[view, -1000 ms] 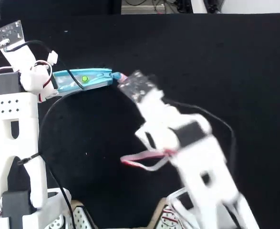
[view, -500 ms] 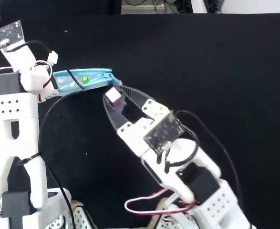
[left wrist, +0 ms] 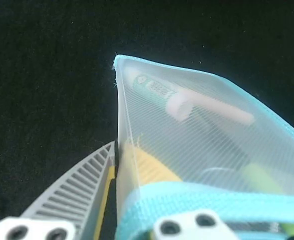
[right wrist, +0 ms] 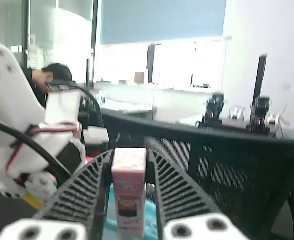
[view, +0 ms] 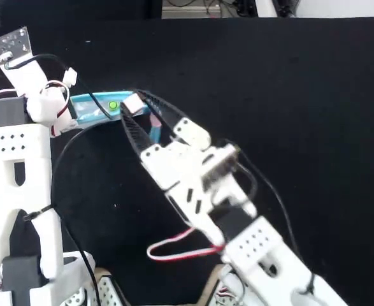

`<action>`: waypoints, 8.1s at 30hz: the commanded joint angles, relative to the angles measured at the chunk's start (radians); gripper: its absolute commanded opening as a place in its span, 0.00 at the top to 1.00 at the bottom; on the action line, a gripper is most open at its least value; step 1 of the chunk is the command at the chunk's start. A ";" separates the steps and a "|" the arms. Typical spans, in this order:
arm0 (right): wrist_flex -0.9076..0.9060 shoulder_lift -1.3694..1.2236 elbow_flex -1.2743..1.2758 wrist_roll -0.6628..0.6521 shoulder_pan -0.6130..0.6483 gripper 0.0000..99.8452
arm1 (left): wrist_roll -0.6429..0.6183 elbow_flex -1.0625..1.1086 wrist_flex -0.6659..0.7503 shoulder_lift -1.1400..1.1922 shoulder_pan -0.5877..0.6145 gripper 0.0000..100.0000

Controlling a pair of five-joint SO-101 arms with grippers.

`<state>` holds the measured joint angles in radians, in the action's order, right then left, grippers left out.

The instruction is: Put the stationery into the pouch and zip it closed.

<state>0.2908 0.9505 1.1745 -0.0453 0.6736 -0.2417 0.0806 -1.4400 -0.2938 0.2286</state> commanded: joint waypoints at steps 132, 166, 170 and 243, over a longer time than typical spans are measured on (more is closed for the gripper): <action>-1.533 -0.150 -0.647 -0.103 -0.368 0.99 | 0.009 0.018 0.008 0.011 0.010 0.97; 0.091 0.219 0.119 0.012 0.086 0.99 | 0.009 0.019 0.005 0.011 0.010 0.97; 0.126 0.173 0.093 0.014 0.005 0.99 | 0.009 0.019 0.005 0.011 0.010 0.97; 0.086 -0.188 -0.007 0.020 0.041 0.99 | 0.009 0.019 0.000 0.002 0.010 0.97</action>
<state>0.4043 0.7618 1.1730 -0.0315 0.6720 -0.2401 0.0836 -1.4385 -0.2954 0.2286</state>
